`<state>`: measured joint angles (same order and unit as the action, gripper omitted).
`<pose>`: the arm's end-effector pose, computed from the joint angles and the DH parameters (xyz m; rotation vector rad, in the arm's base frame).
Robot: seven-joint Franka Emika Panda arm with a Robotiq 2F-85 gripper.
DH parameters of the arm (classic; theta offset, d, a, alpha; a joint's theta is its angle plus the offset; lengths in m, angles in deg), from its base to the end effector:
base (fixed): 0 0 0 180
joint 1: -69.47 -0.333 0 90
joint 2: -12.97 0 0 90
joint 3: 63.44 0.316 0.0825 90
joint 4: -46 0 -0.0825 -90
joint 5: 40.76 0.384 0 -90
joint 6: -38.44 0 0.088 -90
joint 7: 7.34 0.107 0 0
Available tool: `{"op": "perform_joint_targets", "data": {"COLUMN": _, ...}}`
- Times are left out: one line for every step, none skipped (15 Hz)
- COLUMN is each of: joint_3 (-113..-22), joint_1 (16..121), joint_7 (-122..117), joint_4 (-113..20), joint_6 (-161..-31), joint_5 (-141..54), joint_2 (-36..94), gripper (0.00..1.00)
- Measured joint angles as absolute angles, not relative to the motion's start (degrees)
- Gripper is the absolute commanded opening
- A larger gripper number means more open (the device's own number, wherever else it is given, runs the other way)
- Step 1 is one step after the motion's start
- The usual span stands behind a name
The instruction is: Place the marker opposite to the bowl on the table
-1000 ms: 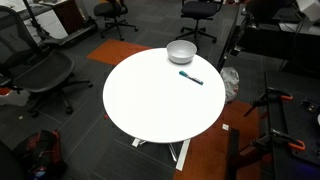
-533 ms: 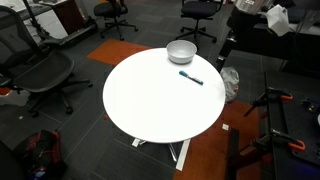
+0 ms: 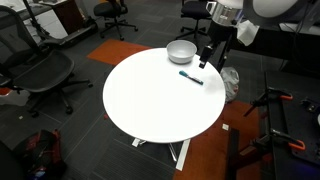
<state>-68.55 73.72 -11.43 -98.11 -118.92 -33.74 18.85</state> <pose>0.4715 -0.0832 0.2529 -3.0892 0.3115 -0.2079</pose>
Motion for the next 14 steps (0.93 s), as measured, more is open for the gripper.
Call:
{"op": "perform_joint_targets", "data": {"joint_3": -68.54, "joint_1": 73.93, "joint_7": -11.44, "joint_4": -96.73, "joint_6": -118.92, "joint_5": -33.53, "joint_2": 20.5, "gripper": 1.0}}
{"op": "perform_joint_targets", "data": {"joint_3": -68.54, "joint_1": 74.21, "joint_7": -11.44, "joint_4": -95.34, "joint_6": -118.92, "joint_5": -33.35, "joint_2": 22.13, "gripper": 1.0}}
{"op": "perform_joint_targets", "data": {"joint_3": -68.54, "joint_1": 74.53, "joint_7": -11.44, "joint_4": -93.91, "joint_6": -118.92, "joint_5": -33.29, "joint_2": 23.78, "gripper": 1.0}}
{"op": "perform_joint_targets", "data": {"joint_3": -68.53, "joint_1": 74.92, "joint_7": -11.44, "joint_4": -92.54, "joint_6": -118.91, "joint_5": -33.29, "joint_2": 25.36, "gripper": 1.0}}
{"op": "perform_joint_targets", "data": {"joint_3": -68.53, "joint_1": 75.3, "joint_7": -11.44, "joint_4": -91.18, "joint_6": -118.91, "joint_5": -33.29, "joint_2": 26.95, "gripper": 1.0}}
{"op": "perform_joint_targets", "data": {"joint_3": -68.53, "joint_1": 75.72, "joint_7": -11.44, "joint_4": -89.9, "joint_6": -118.91, "joint_5": -33.29, "joint_2": 28.49, "gripper": 1.0}}
{"op": "perform_joint_targets", "data": {"joint_3": -68.53, "joint_1": 76.12, "joint_7": -11.44, "joint_4": -88.7, "joint_6": -118.91, "joint_5": -33.29, "joint_2": 29.98, "gripper": 1.0}}
{"op": "perform_joint_targets", "data": {"joint_3": -68.52, "joint_1": 76.51, "joint_7": -11.44, "joint_4": -87.49, "joint_6": -118.91, "joint_5": -33.29, "joint_2": 31.48, "gripper": 1.0}}
{"op": "perform_joint_targets", "data": {"joint_3": -68.51, "joint_1": 76.82, "joint_7": -11.44, "joint_4": -86.46, "joint_6": -118.91, "joint_5": -33.29, "joint_2": 32.79, "gripper": 1.0}}
{"op": "perform_joint_targets", "data": {"joint_3": -68.49, "joint_1": 77.11, "joint_7": -11.44, "joint_4": -85.42, "joint_6": -118.91, "joint_5": -33.29, "joint_2": 34.05, "gripper": 1.0}}
{"op": "perform_joint_targets", "data": {"joint_3": -68.48, "joint_1": 77.32, "joint_7": -11.44, "joint_4": -84.48, "joint_6": -118.91, "joint_5": -33.29, "joint_2": 35.2, "gripper": 1.0}}
{"op": "perform_joint_targets", "data": {"joint_3": -68.45, "joint_1": 77.46, "joint_7": -11.44, "joint_4": -83.63, "joint_6": -118.91, "joint_5": -33.29, "joint_2": 36.2, "gripper": 1.0}}
{"op": "perform_joint_targets", "data": {"joint_3": -68.43, "joint_1": 77.54, "joint_7": -11.44, "joint_4": -82.9, "joint_6": -118.91, "joint_5": -33.29, "joint_2": 37.1, "gripper": 1.0}}
{"op": "perform_joint_targets", "data": {"joint_3": -68.37, "joint_1": 77.59, "joint_7": -11.44, "joint_4": -82.19, "joint_6": -118.91, "joint_5": -33.29, "joint_2": 37.96, "gripper": 1.0}}
